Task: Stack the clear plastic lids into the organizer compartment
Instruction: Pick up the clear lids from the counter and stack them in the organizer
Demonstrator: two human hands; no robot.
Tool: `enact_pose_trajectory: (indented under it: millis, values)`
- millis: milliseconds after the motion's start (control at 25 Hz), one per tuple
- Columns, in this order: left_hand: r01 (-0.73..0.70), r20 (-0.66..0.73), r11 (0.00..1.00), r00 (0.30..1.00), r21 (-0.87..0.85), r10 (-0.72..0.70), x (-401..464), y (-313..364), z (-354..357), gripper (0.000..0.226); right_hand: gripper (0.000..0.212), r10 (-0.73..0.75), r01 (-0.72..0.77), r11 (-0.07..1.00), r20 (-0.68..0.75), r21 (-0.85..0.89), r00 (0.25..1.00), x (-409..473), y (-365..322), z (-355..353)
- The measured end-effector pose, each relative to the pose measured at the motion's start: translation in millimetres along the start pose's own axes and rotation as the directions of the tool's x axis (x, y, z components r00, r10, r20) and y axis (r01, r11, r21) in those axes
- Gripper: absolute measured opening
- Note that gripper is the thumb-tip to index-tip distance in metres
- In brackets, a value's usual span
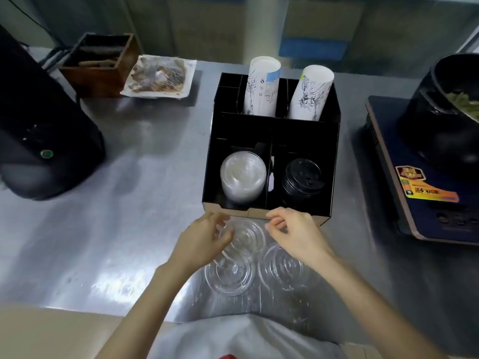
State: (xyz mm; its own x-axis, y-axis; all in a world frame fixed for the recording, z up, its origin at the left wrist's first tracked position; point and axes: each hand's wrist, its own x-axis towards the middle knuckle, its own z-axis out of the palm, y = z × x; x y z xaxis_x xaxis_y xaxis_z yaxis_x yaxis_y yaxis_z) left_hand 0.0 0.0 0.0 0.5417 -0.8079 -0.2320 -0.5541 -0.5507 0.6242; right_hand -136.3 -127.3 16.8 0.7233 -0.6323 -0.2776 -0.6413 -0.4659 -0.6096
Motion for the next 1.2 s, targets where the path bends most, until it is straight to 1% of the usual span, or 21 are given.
enact_pose_trajectory:
  millis: [40, 80, 160, 280, 360, 480, 560, 640, 720, 840, 960, 1200]
  values:
    - [0.029, 0.009, 1.0, 1.0, 0.011, -0.029, 0, -2, 1, 0.033, 0.027, 0.029, -0.029, 1.0, 0.016, -0.001, 0.999, 1, 2, 3]
    - [0.04, 0.003, 0.999, 0.999, 0.015, -0.04, 0, -4, 3, 0.036, 0.028, 0.032, -0.032, 0.999, 0.01, -0.003, 0.999, 1, 3, 5]
    - [0.071, 0.041, 0.997, 0.997, 0.028, -0.072, -2, -9, 8, 0.044, 0.029, 0.046, -0.045, 0.999, 0.029, -0.022, 0.999, -1, 7, 12]
    - [0.12, 0.057, 0.993, 0.991, 0.022, -0.121, -4, -14, 14, 0.05, 0.028, 0.055, -0.052, 0.998, 0.053, -0.047, 0.997, 0, 8, 25]
    - [0.139, 0.069, 0.99, 0.988, 0.03, -0.14, -4, -16, 17, 0.051, 0.026, 0.067, -0.064, 0.996, 0.06, -0.058, 0.996, 1, 8, 32]
    - [0.149, 0.093, 0.989, 0.984, 0.026, -0.151, -5, -15, 20, 0.048, 0.032, 0.075, -0.071, 0.996, 0.077, -0.057, 0.994, 3, 7, 38]
    - [0.156, 0.101, 0.988, 0.983, 0.012, -0.157, -4, -15, 19, 0.047, 0.031, 0.078, -0.074, 0.995, 0.075, -0.062, 0.994, 5, 7, 39]
    - [0.166, 0.106, 0.986, 0.981, -0.01, -0.164, -3, -15, 20, 0.047, 0.03, 0.084, -0.081, 0.995, 0.063, -0.055, 0.994, 5, 6, 40]
    - [0.163, 0.101, 0.986, 0.982, -0.022, -0.16, -4, -15, 20, 0.047, 0.026, 0.08, -0.079, 0.997, 0.015, -0.013, 0.997, 2, 6, 41]
    - [0.158, 0.058, 0.985, 0.986, -0.065, -0.155, -6, -14, 22, 0.048, 0.023, 0.08, -0.076, 0.995, -0.057, 0.066, 0.995, -1, 5, 42]
    - [0.139, 0.009, 0.984, 0.99, -0.116, -0.139, -10, -12, 22, 0.048, 0.027, 0.1, -0.086, 0.986, -0.093, 0.141, 0.991, -4, 3, 40]
    - [0.012, -0.119, 0.984, 0.992, -0.177, -0.033, -18, -5, 11, 0.041, 0.026, 0.095, -0.049, 0.962, -0.159, 0.269, 0.983, -8, -2, 28]
